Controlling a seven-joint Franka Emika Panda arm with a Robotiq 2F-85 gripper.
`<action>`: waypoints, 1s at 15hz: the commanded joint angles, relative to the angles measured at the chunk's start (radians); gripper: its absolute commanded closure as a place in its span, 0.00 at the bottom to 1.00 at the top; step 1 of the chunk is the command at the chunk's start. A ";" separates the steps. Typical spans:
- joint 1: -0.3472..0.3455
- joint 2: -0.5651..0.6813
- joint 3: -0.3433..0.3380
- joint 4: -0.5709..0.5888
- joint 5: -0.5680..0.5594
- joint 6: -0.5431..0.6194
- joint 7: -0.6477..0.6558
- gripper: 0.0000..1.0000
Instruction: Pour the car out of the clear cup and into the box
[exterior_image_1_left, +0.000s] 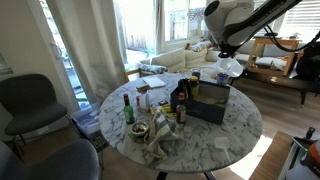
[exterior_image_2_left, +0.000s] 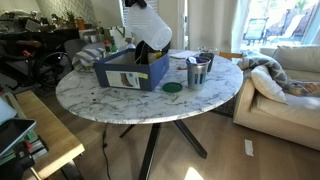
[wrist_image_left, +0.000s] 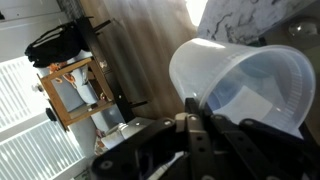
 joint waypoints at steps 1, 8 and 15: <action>-0.024 0.087 -0.021 0.052 0.027 0.049 0.179 0.99; -0.038 0.134 -0.045 0.079 0.021 0.034 0.378 0.95; -0.035 0.228 -0.045 0.178 0.229 0.015 0.454 0.99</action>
